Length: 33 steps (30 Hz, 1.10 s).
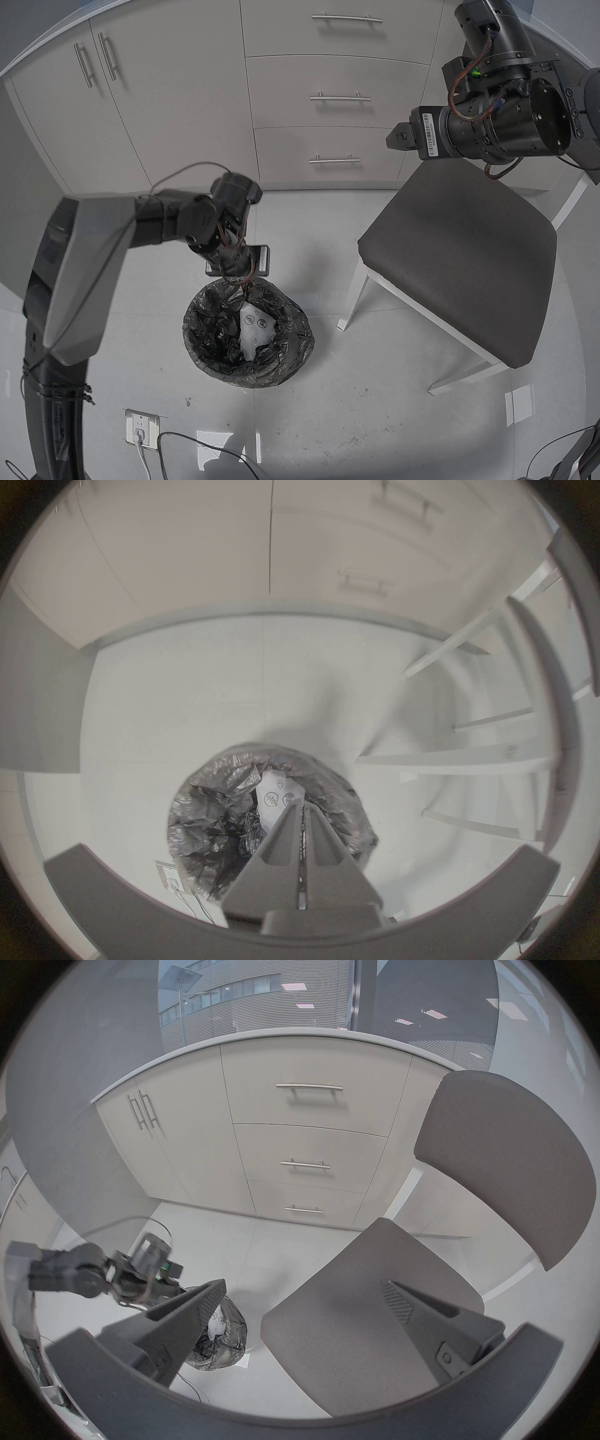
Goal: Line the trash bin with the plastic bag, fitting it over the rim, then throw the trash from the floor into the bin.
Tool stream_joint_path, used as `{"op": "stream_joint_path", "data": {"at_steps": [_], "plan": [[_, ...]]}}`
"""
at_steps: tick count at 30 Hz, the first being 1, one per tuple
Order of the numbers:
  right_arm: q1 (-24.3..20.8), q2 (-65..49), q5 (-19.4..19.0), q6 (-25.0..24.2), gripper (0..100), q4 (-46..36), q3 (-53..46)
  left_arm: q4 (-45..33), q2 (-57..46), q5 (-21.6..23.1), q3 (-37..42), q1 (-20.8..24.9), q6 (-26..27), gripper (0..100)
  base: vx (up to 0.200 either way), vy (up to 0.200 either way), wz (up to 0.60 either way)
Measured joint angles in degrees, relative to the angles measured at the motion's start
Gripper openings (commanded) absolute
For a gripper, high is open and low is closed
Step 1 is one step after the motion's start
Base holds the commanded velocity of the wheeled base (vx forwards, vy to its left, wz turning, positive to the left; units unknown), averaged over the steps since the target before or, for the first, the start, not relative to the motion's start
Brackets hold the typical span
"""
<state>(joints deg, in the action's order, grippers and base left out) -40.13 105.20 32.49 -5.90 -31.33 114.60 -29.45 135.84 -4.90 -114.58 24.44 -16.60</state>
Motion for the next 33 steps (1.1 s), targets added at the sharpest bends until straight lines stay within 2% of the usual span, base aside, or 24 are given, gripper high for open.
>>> {"op": "stream_joint_path", "data": {"at_steps": [8,13,18,24,29,33], "plan": [[0.00,-0.85,1.01,0.32,100,-0.41,0.00,-7.83,-15.71,0.34,0.00,0.83,2.73,0,0.000,0.000,0.00],[0.13,-2.76,1.85,2.71,100,-3.18,0.00,-16.51,-27.97,0.44,-0.02,-1.73,10.01,0,0.000,0.000,0.00],[0.39,-7.28,3.89,3.90,100,-12.87,0.00,-32.73,-41.17,0.39,-0.02,-5.51,14.14,0,0.000,0.000,0.00],[1.08,-17.60,5.10,6.00,100,-30.28,0.00,-48.49,-58.05,-1.34,-0.05,-7.72,18.19,0,0.000,0.000,0.00],[4.17,-27.54,4.51,8.90,100,-39.69,0.02,-52.93,-71.38,-4.86,-0.05,-7.96,19.88,0,0.000,0.000,0.00],[9.22,-35.89,1.08,10.47,100,-45.17,0.02,-54.65,-83.44,-7.11,-0.05,-8.41,20.04,0,0.000,0.000,0.00]]}}
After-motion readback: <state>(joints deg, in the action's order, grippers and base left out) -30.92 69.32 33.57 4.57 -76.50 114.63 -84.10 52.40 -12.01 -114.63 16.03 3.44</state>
